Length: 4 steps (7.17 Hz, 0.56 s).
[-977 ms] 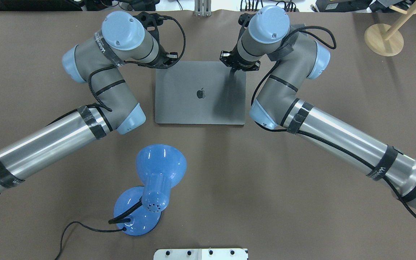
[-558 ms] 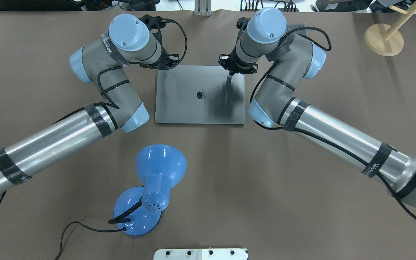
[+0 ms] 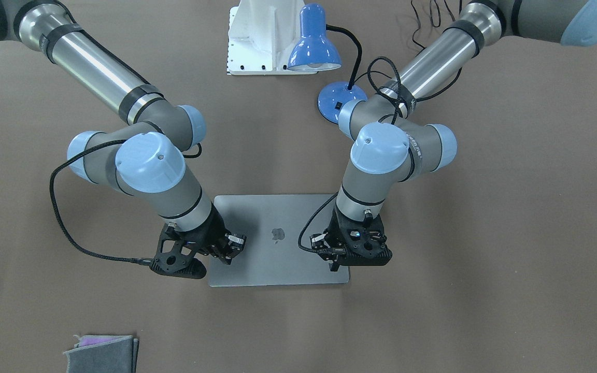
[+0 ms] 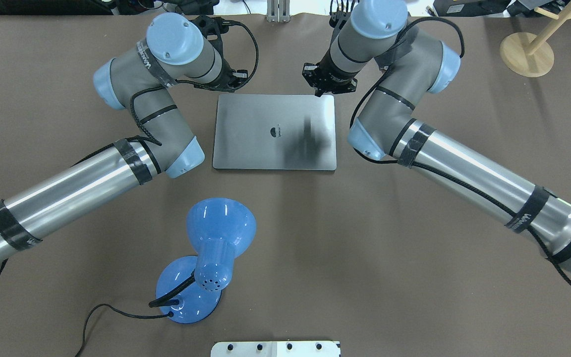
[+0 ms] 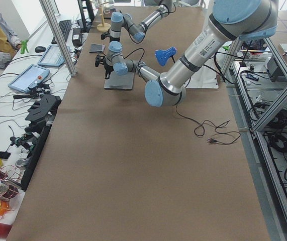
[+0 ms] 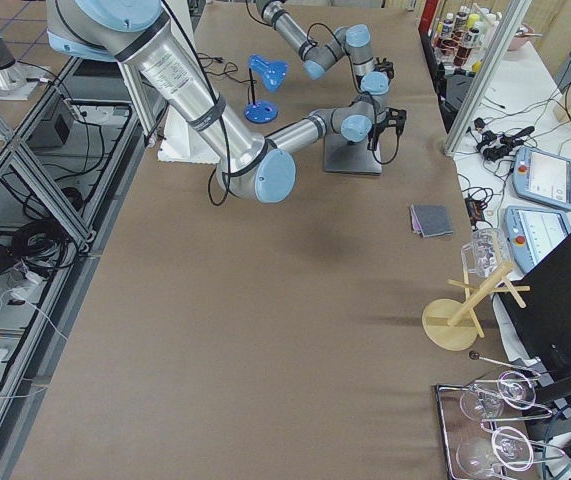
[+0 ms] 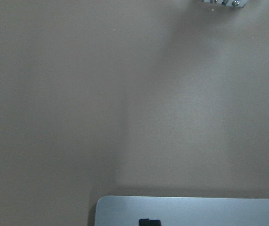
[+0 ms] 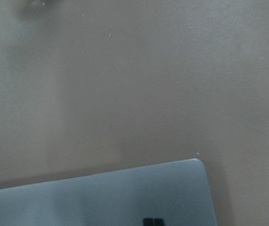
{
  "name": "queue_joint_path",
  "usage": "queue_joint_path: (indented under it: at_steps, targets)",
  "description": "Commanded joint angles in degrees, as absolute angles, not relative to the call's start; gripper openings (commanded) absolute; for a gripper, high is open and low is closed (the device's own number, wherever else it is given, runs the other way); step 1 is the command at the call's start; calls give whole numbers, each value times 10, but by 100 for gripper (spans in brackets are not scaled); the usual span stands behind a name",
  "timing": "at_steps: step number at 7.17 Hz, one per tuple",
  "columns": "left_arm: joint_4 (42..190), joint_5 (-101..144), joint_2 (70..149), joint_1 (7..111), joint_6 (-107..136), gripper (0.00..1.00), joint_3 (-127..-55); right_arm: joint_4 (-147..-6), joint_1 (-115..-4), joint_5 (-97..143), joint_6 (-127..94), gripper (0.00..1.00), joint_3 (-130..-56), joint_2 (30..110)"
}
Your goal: Close laptop
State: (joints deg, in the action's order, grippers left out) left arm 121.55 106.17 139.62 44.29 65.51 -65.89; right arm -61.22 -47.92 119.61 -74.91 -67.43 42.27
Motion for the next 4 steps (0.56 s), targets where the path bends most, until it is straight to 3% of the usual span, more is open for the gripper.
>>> queue_joint_path:
  at_steps: [1, 3, 4]
  targets:
    - [1190, 1167, 1321, 494, 650, 0, -765, -618, -559, 1296, -732, 0, -826, 548]
    - [1161, 1257, 1205, 568, 558, 0, -882, -689, -650, 1378, -626, 0, -953, 657]
    - [1131, 1296, 1140, 619, 512, 40, -945, -730, -682, 1382, -554, 53, -1020, 737]
